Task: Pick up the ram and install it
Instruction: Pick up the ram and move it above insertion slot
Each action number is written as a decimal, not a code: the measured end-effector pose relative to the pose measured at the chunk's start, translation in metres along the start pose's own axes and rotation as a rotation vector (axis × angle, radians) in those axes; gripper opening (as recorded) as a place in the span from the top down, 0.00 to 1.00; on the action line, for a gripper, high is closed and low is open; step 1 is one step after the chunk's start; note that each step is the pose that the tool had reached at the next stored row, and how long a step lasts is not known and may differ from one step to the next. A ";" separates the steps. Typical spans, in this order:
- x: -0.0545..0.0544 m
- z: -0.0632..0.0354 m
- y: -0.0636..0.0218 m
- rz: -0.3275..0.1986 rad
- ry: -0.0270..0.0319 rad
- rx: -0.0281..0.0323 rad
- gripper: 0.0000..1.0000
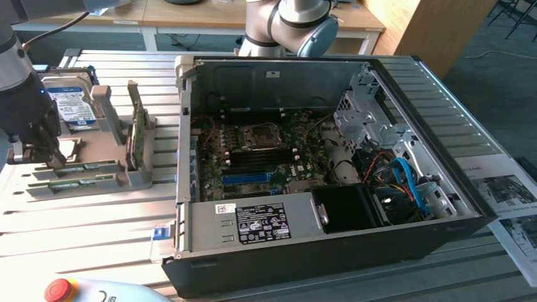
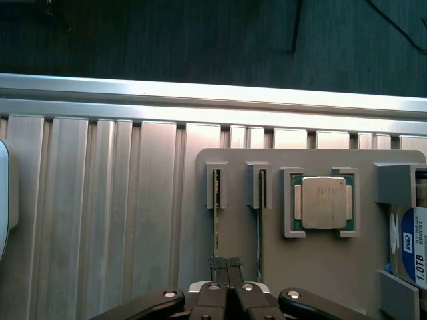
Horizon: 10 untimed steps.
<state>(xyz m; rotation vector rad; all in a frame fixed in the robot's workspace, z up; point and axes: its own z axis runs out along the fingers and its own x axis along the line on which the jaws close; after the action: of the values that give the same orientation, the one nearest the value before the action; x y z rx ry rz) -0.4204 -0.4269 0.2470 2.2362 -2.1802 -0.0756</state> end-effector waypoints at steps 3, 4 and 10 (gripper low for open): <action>0.000 0.0000 0.0000 0.000 0.0000 0.0000 0.89; 0.000 0.0000 0.0000 0.000 0.0000 0.0000 0.89; 0.000 0.0000 0.0000 0.000 0.0000 0.0000 0.89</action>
<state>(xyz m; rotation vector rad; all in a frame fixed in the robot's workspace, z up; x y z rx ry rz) -0.4204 -0.4270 0.2470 2.2363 -2.1801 -0.0757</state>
